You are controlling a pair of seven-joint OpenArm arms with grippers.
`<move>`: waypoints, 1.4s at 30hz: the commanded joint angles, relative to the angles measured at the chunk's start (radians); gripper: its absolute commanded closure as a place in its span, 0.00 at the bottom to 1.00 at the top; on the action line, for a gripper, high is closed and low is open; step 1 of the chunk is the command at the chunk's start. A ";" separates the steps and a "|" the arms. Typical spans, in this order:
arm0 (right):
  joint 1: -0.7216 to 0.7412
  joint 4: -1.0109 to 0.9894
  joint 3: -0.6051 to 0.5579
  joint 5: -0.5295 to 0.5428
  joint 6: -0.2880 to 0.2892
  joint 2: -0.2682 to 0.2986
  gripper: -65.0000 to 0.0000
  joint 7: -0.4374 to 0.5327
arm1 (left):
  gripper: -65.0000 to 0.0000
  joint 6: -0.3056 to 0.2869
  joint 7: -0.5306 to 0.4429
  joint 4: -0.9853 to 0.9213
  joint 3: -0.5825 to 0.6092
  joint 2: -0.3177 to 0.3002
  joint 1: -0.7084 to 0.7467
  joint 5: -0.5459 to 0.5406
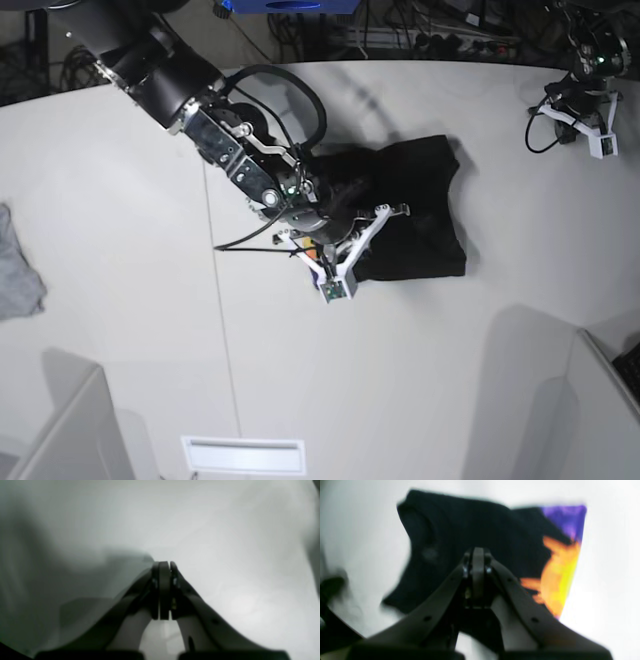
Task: Fold the T-shirt properly
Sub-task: 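Press and flatten the folded bundle with the right gripper, then lift away, then grasp the folded shirt's edge with the left gripper and rotate it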
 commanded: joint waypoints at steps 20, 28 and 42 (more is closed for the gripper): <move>-0.203 0.206 0.027 -0.219 -0.003 0.045 1.00 0.106 | 1.00 -0.149 0.090 0.243 0.003 0.100 -0.004 -0.010; -0.303 0.211 0.191 -0.219 0.003 0.048 1.00 0.106 | 1.00 -0.149 0.157 0.283 0.003 0.129 -0.059 -0.238; -0.384 0.228 0.303 -0.217 0.004 0.132 1.00 0.109 | 0.18 -0.149 0.160 0.252 0.069 0.102 -0.111 -0.414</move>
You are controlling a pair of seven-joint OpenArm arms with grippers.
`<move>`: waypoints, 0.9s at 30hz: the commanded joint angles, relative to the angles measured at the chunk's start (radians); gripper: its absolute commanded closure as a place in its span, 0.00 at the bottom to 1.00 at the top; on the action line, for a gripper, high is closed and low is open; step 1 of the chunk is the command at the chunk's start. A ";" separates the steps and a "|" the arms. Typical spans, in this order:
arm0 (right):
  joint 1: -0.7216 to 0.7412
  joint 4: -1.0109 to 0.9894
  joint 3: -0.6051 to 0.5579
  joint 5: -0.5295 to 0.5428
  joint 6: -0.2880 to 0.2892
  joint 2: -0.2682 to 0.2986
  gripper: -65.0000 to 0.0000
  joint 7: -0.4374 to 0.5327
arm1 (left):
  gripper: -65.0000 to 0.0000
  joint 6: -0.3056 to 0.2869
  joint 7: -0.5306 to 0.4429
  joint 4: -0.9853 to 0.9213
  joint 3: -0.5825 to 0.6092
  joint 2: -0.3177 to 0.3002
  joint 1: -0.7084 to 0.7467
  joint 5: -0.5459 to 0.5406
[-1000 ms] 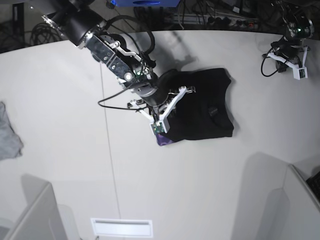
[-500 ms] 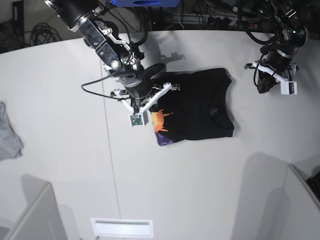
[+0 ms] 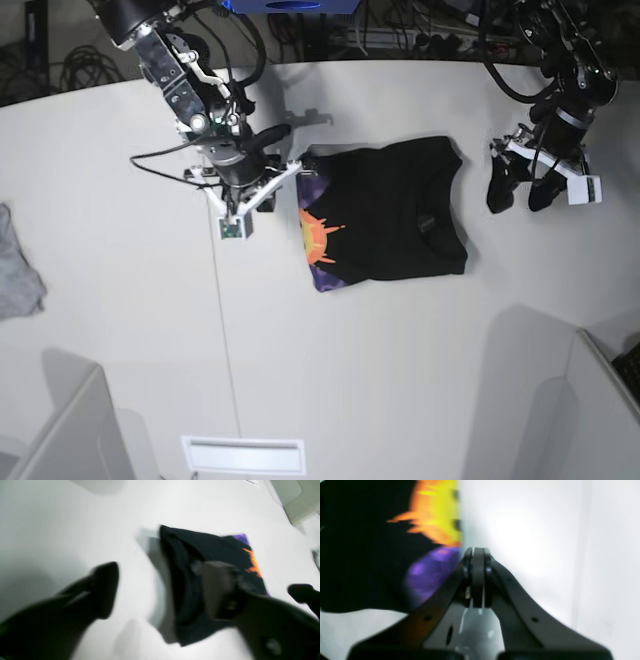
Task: Fold the T-shirt properly
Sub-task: 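Grasp the folded shirt's edge with the left gripper and rotate it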
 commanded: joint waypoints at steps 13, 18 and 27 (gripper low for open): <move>-0.009 0.041 0.022 -0.005 0.003 0.028 1.00 0.022 | 0.06 -0.009 -0.018 -0.215 0.091 -0.001 -0.121 -0.020; -0.015 0.041 0.022 -0.005 0.003 0.028 1.00 0.022 | 0.06 -0.006 -0.018 -0.279 0.134 -0.001 -0.155 -0.014; -0.015 0.041 0.022 -0.005 0.003 0.040 1.00 0.022 | 0.06 -0.003 -0.018 -0.402 0.142 -0.001 -0.209 -0.011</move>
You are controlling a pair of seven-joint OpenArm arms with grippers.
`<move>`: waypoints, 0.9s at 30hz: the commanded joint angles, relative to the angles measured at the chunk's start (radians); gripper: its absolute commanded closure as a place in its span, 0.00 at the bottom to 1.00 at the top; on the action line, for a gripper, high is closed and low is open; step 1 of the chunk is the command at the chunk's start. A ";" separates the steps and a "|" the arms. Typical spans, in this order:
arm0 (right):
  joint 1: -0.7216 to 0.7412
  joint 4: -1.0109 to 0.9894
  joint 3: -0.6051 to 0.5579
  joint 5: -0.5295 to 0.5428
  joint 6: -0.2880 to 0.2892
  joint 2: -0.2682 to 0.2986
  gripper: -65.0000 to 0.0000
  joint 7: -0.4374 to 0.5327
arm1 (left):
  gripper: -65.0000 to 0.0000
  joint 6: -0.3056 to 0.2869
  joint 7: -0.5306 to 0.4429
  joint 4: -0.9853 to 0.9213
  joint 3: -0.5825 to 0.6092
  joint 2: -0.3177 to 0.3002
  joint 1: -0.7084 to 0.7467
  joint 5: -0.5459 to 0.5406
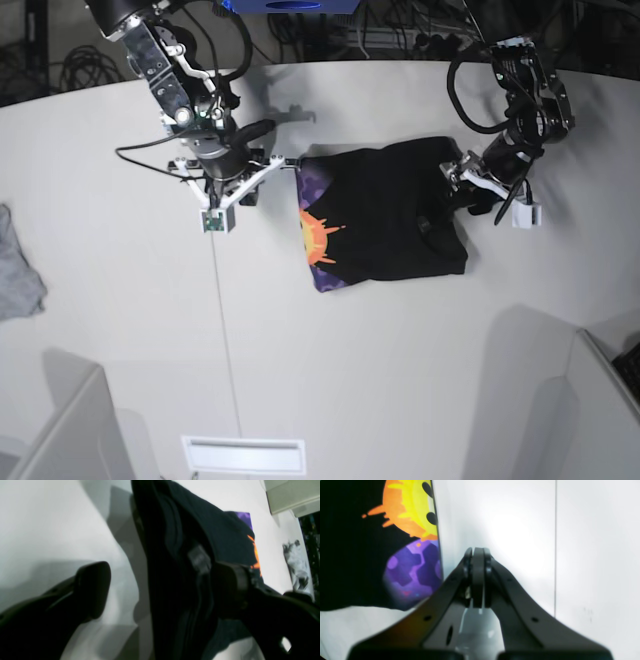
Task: Fold the T-shirt properly
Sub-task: 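Grasp the folded shirt's edge with the left gripper and rotate it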
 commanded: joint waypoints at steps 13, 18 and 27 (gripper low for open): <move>0.011 0.020 0.004 -0.007 0.003 0.007 1.00 0.021 | 0.06 0.064 -0.013 -0.085 0.089 -0.007 -0.040 -0.011; 0.011 0.020 0.004 -0.007 0.003 0.007 1.00 0.021 | 0.07 0.066 -0.013 -0.094 0.091 -0.007 -0.051 -0.011; 0.011 0.020 0.007 -0.007 0.001 0.006 1.00 0.021 | 0.67 0.066 -0.012 -0.151 0.091 -0.009 -0.054 -0.011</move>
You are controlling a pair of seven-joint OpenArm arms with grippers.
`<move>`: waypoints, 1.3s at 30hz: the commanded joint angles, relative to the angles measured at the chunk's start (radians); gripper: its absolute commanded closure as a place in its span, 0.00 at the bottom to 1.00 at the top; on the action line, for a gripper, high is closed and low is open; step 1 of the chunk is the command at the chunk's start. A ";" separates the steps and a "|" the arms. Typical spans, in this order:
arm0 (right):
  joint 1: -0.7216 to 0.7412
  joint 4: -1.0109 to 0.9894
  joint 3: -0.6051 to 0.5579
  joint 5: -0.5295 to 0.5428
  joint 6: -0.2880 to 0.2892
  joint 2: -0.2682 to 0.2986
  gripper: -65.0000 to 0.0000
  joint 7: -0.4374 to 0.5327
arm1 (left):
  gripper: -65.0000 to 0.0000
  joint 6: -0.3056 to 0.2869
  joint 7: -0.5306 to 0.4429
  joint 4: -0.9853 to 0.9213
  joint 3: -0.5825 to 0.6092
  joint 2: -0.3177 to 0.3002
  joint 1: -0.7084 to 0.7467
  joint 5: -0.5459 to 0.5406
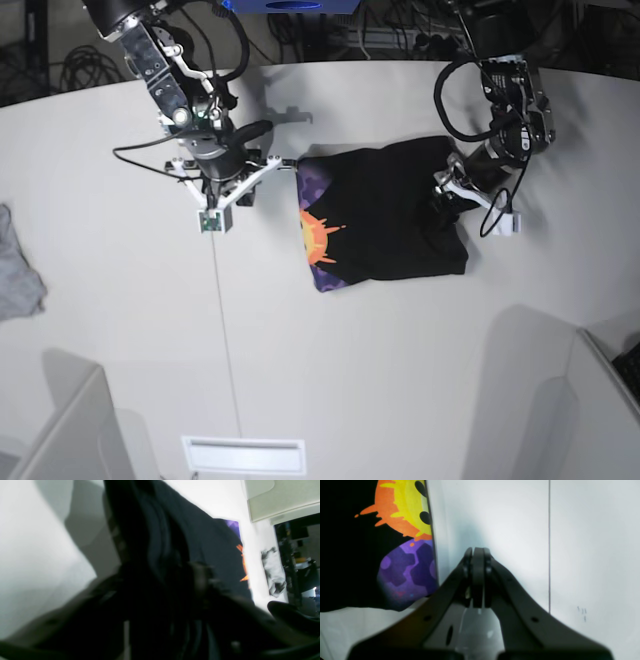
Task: Fold the T-shirt properly
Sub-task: 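Grasp the folded shirt's edge with the left gripper and rotate it, then drag the folded shirt with the left gripper and square it on the table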
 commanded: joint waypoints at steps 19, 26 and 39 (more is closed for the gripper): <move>-0.103 0.020 0.304 -0.003 0.003 -0.070 1.00 0.021 | 1.00 0.096 0.033 0.011 0.241 -0.133 -0.018 0.013; -0.124 0.020 0.395 -0.002 0.003 -0.077 1.00 0.021 | 1.00 0.096 0.033 0.009 0.422 -0.225 -0.090 0.013; -0.169 0.020 0.596 -0.002 0.003 -0.176 1.00 0.021 | 1.00 0.093 0.033 0.009 0.848 -0.336 -0.348 0.013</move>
